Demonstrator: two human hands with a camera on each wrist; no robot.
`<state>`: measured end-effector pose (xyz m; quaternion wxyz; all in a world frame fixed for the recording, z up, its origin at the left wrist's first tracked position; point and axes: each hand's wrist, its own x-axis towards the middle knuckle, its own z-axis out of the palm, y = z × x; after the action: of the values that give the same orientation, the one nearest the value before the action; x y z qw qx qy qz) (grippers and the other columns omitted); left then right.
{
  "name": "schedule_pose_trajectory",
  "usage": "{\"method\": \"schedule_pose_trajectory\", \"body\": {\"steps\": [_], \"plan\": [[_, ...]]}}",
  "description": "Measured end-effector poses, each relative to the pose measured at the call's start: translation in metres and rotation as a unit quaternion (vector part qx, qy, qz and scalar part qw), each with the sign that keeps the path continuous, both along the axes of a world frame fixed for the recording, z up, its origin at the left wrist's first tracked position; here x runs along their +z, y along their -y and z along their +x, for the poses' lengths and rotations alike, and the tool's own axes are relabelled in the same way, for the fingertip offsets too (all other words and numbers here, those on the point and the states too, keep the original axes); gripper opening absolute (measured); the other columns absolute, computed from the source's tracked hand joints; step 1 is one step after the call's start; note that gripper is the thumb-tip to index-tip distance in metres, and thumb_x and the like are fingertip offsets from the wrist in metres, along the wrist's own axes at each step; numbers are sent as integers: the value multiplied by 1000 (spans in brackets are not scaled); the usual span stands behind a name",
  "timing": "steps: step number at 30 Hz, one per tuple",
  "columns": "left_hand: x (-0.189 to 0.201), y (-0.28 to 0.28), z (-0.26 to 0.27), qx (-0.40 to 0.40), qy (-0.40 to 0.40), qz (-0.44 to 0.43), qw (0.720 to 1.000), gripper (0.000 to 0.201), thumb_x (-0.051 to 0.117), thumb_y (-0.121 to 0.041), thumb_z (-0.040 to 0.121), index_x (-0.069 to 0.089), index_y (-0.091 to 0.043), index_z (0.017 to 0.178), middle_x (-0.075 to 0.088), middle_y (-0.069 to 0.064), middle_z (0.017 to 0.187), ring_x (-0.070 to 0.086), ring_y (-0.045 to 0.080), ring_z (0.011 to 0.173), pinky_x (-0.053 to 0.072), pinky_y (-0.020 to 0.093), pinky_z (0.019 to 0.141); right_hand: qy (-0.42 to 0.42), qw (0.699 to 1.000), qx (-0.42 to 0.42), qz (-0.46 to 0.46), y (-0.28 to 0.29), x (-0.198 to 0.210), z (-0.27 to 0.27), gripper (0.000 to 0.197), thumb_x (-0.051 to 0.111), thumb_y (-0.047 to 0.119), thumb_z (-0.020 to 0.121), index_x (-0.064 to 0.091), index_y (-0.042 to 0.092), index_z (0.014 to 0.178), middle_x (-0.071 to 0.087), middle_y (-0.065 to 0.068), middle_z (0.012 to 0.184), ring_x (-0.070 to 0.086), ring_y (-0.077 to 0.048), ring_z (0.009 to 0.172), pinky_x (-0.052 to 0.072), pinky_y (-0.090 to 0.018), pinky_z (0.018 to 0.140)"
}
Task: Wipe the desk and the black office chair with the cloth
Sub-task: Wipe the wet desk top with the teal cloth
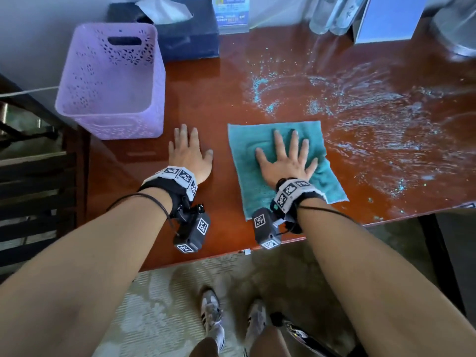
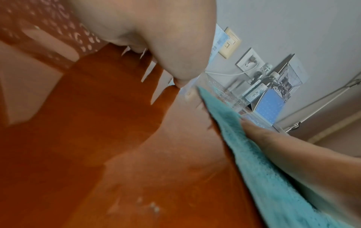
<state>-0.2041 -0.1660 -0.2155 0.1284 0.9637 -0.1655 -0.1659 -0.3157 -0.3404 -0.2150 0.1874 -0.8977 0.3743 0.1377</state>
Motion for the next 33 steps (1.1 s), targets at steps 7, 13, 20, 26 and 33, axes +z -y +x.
{"method": "schedule_pose_trajectory", "body": {"steps": [7,13,20,26,33], "plan": [[-1,11,10,20,-1,-6,1000,66,36,-34,101,4,-9,153,-8,9,161,-10,24,148,-2,40,119,-8,992,-127,-15,3,4,34,74,21,65,91,-7,36,152,-20,-3,159,-21,-32,145,-11,-62,111],[5,14,26,62,-2,-28,998,59,36,-22,101,12,-5,152,1,8,161,-2,24,149,5,38,120,0,996,89,10,-33,-4,67,73,19,67,89,-12,41,149,-26,2,157,-28,-26,143,-19,-60,108],[4,17,27,77,-16,-19,997,60,39,-26,101,12,-9,153,0,5,162,-3,23,148,2,37,119,78,997,3,20,73,0,92,54,24,25,104,6,22,155,-1,-1,162,-4,-23,148,1,-49,119],[2,27,24,78,12,41,996,62,35,-28,100,9,-7,153,-1,7,161,-2,26,148,5,41,120,244,934,224,131,38,12,88,48,30,26,105,25,10,151,23,-7,158,16,-18,147,7,-28,118],[7,31,34,82,41,66,994,65,39,-28,98,10,-6,152,2,12,161,-1,27,148,9,42,120,81,861,502,5,14,-7,100,52,10,54,100,5,44,151,-5,18,159,-14,-7,146,-11,-49,117]]}}
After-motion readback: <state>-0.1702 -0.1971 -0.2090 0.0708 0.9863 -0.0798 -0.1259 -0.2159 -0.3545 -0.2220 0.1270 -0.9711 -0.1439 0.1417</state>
